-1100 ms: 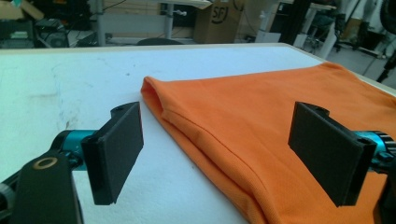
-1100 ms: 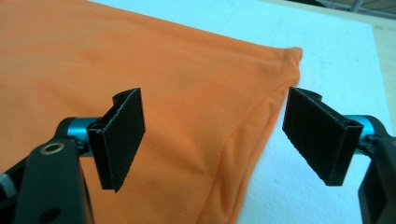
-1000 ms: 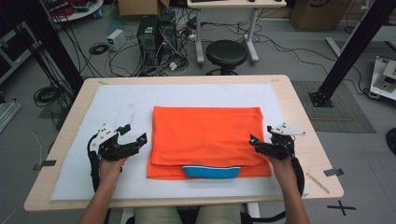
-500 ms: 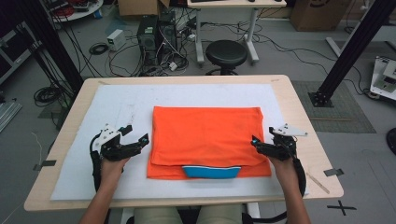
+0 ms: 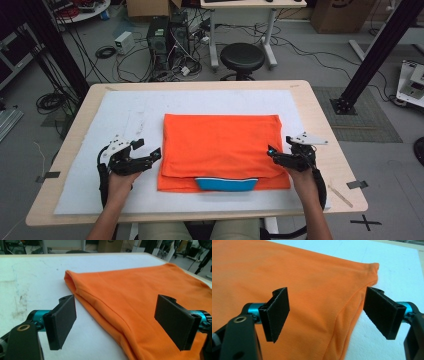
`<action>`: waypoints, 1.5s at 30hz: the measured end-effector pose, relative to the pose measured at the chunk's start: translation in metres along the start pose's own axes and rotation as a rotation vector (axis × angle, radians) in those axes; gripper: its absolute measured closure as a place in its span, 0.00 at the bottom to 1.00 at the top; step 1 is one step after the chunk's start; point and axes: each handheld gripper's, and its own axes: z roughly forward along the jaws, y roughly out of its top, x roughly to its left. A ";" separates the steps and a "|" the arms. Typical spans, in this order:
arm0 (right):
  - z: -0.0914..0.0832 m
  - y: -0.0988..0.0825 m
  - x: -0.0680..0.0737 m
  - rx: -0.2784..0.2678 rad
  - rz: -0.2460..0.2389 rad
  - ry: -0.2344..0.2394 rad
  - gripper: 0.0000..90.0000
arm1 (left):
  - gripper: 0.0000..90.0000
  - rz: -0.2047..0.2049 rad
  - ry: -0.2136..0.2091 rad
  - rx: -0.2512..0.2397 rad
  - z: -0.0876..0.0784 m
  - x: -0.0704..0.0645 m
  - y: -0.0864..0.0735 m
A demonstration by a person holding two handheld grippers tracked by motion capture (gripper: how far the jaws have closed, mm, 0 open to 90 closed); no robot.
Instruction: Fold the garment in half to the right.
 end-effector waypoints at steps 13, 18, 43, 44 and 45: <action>0.002 0.005 0.012 0.035 -0.021 0.028 0.24 | 0.27 -0.017 0.018 0.217 0.006 -0.023 -0.015; 0.006 0.006 0.016 0.050 -0.034 0.039 0.24 | 0.37 -0.036 0.031 0.258 0.010 -0.025 -0.018; 0.033 0.042 0.052 0.093 -0.104 0.127 0.24 | 0.76 0.042 0.067 0.323 0.018 -0.044 -0.022; 0.035 0.046 0.054 0.100 -0.109 0.133 0.24 | 0.78 0.041 0.066 0.322 0.018 -0.045 -0.023; 0.038 0.050 0.055 0.106 -0.119 0.135 0.24 | 0.79 0.039 0.063 0.322 0.019 -0.045 -0.022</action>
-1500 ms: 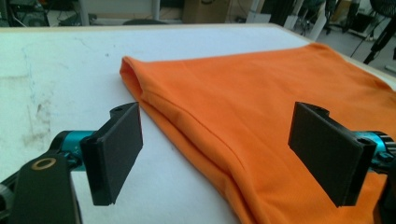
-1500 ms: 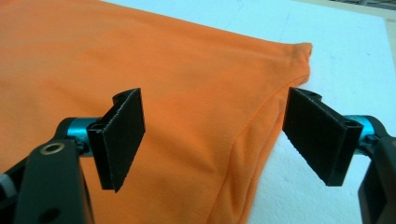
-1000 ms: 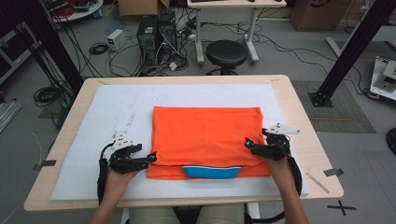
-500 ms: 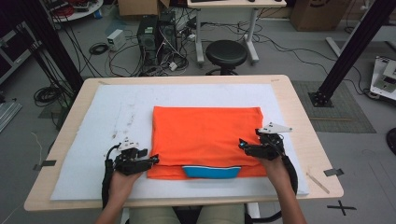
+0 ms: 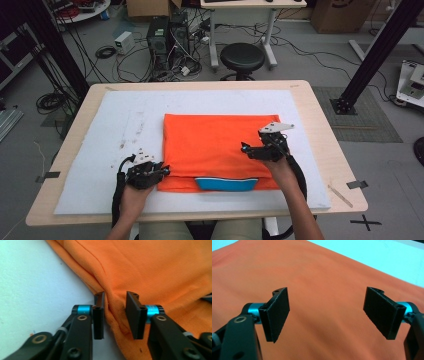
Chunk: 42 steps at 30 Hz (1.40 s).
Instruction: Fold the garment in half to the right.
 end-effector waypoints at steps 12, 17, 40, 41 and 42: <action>0.044 0.049 0.005 0.032 -0.033 0.124 0.28 | 0.88 0.007 -0.006 -0.006 0.000 0.000 0.000; 0.068 0.068 0.011 0.045 -0.049 0.162 0.28 | 0.90 0.005 -0.008 -0.006 0.000 0.001 0.000; 0.167 0.112 0.074 0.122 -0.150 0.247 0.29 | 0.90 0.003 -0.024 -0.006 -0.001 0.002 0.000; 0.170 0.112 0.076 0.124 -0.149 0.246 0.29 | 0.90 0.000 -0.024 -0.009 -0.001 0.002 0.000; 0.173 0.113 0.077 0.127 -0.152 0.249 0.29 | 0.90 -0.001 -0.024 -0.010 -0.001 0.002 0.000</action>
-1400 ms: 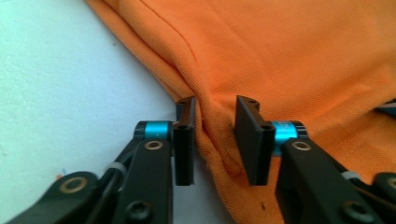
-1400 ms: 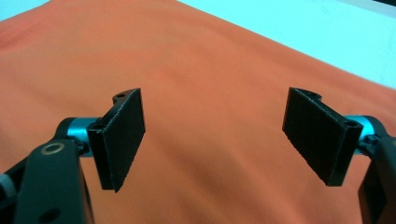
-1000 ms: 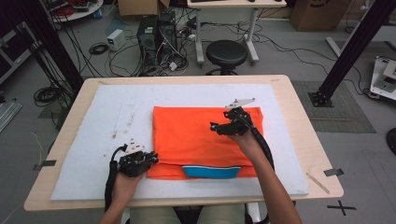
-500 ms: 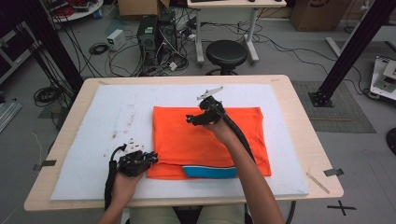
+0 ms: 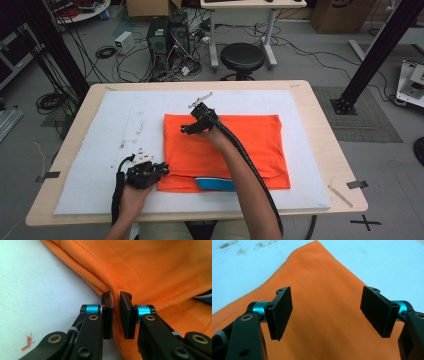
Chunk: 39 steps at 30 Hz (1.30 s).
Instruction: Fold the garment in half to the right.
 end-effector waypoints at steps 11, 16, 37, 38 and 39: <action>0.021 0.017 0.006 0.038 0.008 0.014 0.33 | 0.90 -0.004 -0.001 -0.002 -0.001 0.000 -0.001; 0.033 0.025 0.014 0.056 0.002 0.042 0.40 | 0.90 -0.006 -0.001 -0.006 -0.002 0.000 -0.001; 0.068 0.042 0.044 0.134 -0.053 0.029 0.56 | 0.90 -0.010 -0.005 -0.006 -0.002 0.001 -0.001; 0.068 0.042 0.045 0.138 -0.066 0.017 0.57 | 0.90 -0.010 -0.004 -0.006 -0.002 0.001 -0.001; 0.069 0.043 0.047 0.142 -0.078 0.004 0.58 | 0.90 -0.010 -0.003 -0.006 -0.002 0.001 -0.001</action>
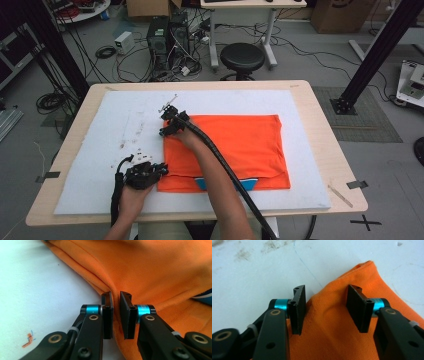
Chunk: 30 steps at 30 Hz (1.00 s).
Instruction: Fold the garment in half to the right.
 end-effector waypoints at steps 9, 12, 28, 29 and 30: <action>0.000 0.002 0.006 0.007 -0.028 -0.019 0.78 | 0.90 0.002 0.002 -0.008 0.000 0.000 0.000; -0.001 0.001 0.007 0.001 -0.027 -0.015 0.84 | 0.90 -0.001 0.002 -0.011 0.000 0.000 0.000; -0.013 -0.005 -0.004 -0.075 0.031 0.036 0.93 | 0.91 -0.006 -0.018 -0.063 -0.006 0.000 0.005; -0.015 -0.005 -0.006 -0.083 0.038 0.043 0.93 | 0.91 -0.010 -0.023 -0.071 -0.007 0.000 0.006; -0.017 -0.005 -0.007 -0.091 0.041 0.043 0.93 | 0.91 -0.012 -0.031 -0.075 -0.007 0.000 0.007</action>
